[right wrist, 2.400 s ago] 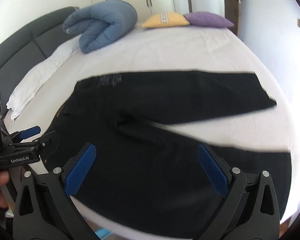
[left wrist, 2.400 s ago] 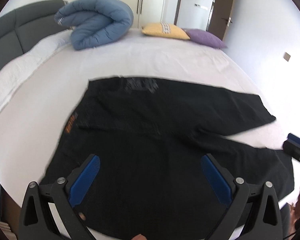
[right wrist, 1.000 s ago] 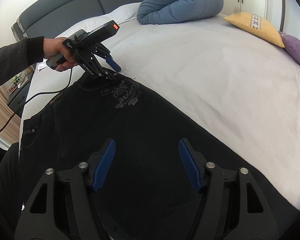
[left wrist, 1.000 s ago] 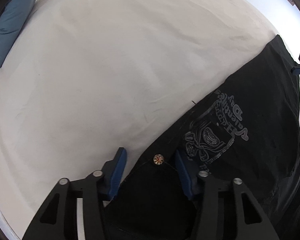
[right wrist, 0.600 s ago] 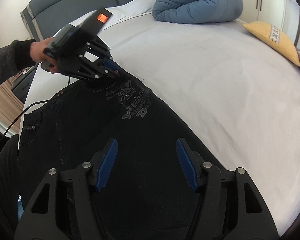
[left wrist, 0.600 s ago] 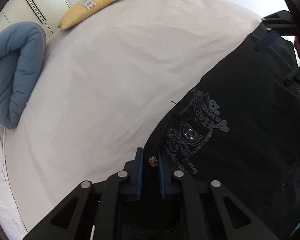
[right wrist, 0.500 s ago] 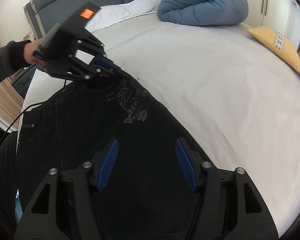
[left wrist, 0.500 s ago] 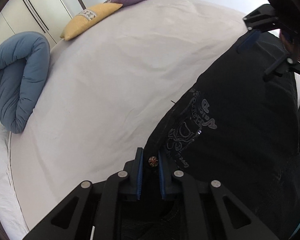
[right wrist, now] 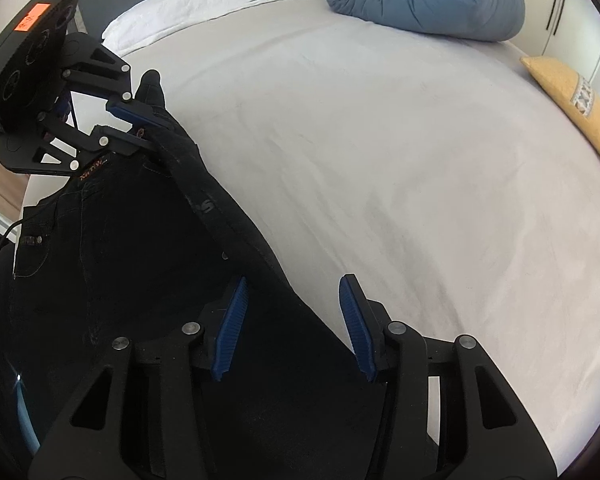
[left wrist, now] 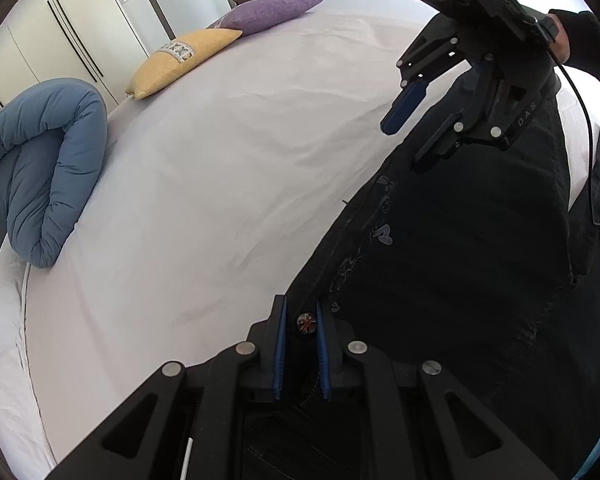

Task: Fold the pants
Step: 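Lift the jeans by the waistband with both grippers, turning them over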

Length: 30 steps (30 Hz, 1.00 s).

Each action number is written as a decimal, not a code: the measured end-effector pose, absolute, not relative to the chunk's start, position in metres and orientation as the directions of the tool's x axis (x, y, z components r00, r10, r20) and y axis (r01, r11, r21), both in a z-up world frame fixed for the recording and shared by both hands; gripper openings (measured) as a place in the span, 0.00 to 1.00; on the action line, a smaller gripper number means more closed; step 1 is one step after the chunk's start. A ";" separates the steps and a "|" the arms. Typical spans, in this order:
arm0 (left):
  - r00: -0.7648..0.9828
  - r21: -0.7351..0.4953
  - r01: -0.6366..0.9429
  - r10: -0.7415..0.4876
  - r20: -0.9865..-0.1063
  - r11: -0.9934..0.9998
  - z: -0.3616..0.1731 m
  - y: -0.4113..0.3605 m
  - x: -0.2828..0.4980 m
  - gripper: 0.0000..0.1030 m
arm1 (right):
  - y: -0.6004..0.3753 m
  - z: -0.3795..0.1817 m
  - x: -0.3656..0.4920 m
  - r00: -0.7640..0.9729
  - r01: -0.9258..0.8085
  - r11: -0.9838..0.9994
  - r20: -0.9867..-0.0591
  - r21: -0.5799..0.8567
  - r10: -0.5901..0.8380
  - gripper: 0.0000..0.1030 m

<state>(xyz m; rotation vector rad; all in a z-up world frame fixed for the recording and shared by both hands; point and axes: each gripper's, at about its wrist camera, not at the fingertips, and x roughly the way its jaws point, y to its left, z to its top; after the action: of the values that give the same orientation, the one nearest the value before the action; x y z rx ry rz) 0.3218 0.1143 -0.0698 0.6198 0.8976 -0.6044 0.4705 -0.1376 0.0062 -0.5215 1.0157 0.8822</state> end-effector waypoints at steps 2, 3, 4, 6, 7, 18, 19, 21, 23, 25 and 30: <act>0.485 0.230 0.705 -0.219 -0.846 0.671 -0.070 0.115 0.319 0.13 | -0.131 0.002 0.471 0.235 -0.838 0.545 -0.899 0.005 0.369 0.30; 0.486 0.230 0.705 -0.220 -0.846 0.671 -0.070 0.115 0.319 0.13 | -0.132 0.003 0.473 0.237 -0.841 0.541 -0.899 0.000 0.368 0.25; 0.485 0.228 0.704 -0.221 -0.846 0.672 -0.070 0.116 0.320 0.13 | -0.129 0.002 0.471 0.240 -0.847 0.532 -0.897 -0.006 0.371 0.12; 0.488 0.232 0.703 -0.219 -0.845 0.672 -0.070 0.117 0.318 0.13 | -0.125 0.004 0.466 0.258 -0.856 0.517 -0.891 -0.031 0.374 0.06; 0.493 0.240 0.703 -0.215 -0.843 0.669 -0.070 0.118 0.317 0.13 | -0.125 0.005 0.461 0.265 -0.862 0.506 -0.888 -0.043 0.376 0.03; 0.507 0.296 0.738 -0.209 -0.837 0.606 -0.064 0.116 0.274 0.13 | -0.087 0.004 0.339 0.434 -0.900 0.073 -0.870 -0.430 0.235 0.02; 0.507 0.310 0.748 -0.205 -0.837 0.586 -0.066 0.114 0.266 0.13 | -0.080 -0.001 0.323 0.473 -0.875 -0.001 -0.854 -0.485 0.217 0.02; 0.506 0.339 0.773 -0.199 -0.839 0.536 -0.069 0.107 0.240 0.13 | -0.077 -0.018 0.286 0.568 -0.782 -0.181 -0.802 -0.596 0.186 0.02; 0.500 0.354 0.790 -0.192 -0.844 0.501 -0.072 0.102 0.217 0.13 | -0.078 -0.034 0.253 0.633 -0.678 -0.332 -0.751 -0.655 0.187 0.02; 0.493 0.373 0.808 -0.177 -0.852 0.457 -0.078 0.097 0.192 0.13 | -0.079 -0.045 0.227 0.660 -0.610 -0.426 -0.726 -0.668 0.194 0.02; 0.463 0.366 0.835 -0.164 -0.871 0.411 -0.088 0.091 0.140 0.13 | -0.074 -0.064 0.168 0.668 -0.519 -0.559 -0.715 -0.647 0.207 0.02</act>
<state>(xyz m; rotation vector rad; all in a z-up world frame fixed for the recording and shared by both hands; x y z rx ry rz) 0.1397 0.0906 -0.0876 0.9324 0.8637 -0.7382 0.1679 -0.0744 -0.0641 -1.9439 0.2438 0.9729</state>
